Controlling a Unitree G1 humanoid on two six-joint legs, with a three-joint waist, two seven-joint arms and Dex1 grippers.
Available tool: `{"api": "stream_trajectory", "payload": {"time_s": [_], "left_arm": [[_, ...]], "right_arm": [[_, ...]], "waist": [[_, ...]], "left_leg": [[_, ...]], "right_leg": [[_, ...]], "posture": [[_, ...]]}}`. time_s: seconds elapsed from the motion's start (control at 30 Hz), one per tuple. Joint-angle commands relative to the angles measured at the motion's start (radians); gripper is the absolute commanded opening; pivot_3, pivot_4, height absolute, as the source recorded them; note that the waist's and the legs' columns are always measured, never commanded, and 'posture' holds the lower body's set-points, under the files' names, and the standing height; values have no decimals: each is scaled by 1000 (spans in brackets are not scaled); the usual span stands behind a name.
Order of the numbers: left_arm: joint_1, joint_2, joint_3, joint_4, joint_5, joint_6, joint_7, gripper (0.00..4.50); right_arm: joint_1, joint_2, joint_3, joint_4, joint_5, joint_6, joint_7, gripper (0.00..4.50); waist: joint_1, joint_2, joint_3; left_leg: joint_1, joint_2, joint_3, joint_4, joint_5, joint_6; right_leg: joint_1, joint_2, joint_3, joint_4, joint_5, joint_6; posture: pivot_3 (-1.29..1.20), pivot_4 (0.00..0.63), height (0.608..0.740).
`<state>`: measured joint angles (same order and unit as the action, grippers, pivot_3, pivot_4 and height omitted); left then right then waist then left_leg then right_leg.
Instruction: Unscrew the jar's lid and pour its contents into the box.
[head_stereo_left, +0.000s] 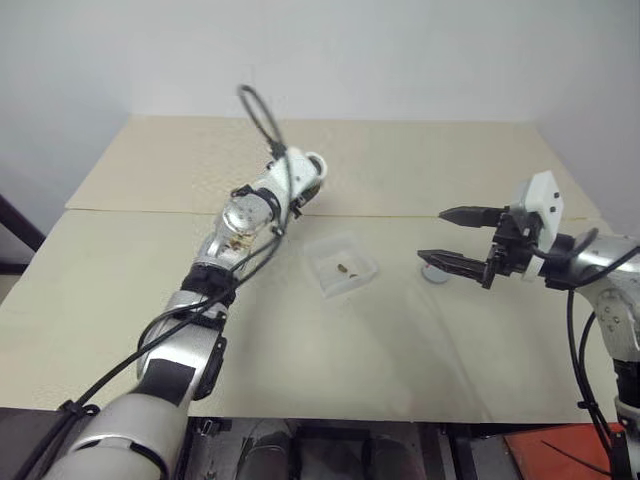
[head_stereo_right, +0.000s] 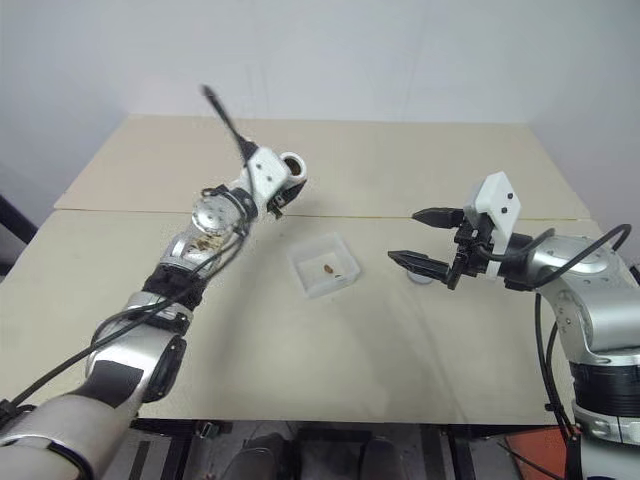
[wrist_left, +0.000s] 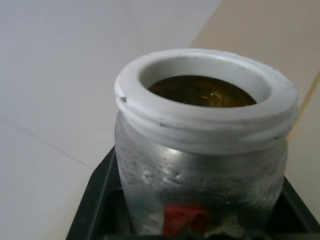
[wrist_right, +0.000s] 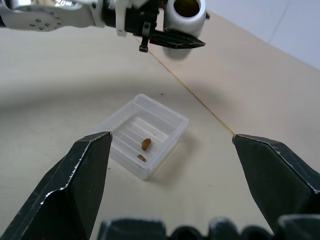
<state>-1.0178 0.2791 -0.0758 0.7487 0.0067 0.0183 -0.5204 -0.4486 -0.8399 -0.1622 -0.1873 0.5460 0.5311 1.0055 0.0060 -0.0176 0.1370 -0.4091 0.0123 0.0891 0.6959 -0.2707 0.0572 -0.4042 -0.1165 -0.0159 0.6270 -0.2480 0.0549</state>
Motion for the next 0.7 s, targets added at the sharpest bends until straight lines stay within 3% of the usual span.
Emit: {"api": "stream_trajectory", "payload": {"time_s": [0.03, 0.7], "left_arm": [[44, 12, 110, -149, -170, 212, -89, 1941], [345, -57, 119, -222, -156, -6, -35, 1941]], "right_arm": [[-19, -9, -13, -6, 10, -8, 14, 4492], [1, -14, -27, -31, 23, 16, 13, 4492]], "waist": [[-9, 0, 0], [5, 0, 0]], "left_leg": [[1, 0, 0, 0, 0, 0], [3, 0, 0, -1, 0, 0]], "right_leg": [[0, 0, 0, 0, 0, 0], [2, 0, 2, 1, 0, 0]], "posture": [[0, 150, 740], [0, 150, 740]]}}
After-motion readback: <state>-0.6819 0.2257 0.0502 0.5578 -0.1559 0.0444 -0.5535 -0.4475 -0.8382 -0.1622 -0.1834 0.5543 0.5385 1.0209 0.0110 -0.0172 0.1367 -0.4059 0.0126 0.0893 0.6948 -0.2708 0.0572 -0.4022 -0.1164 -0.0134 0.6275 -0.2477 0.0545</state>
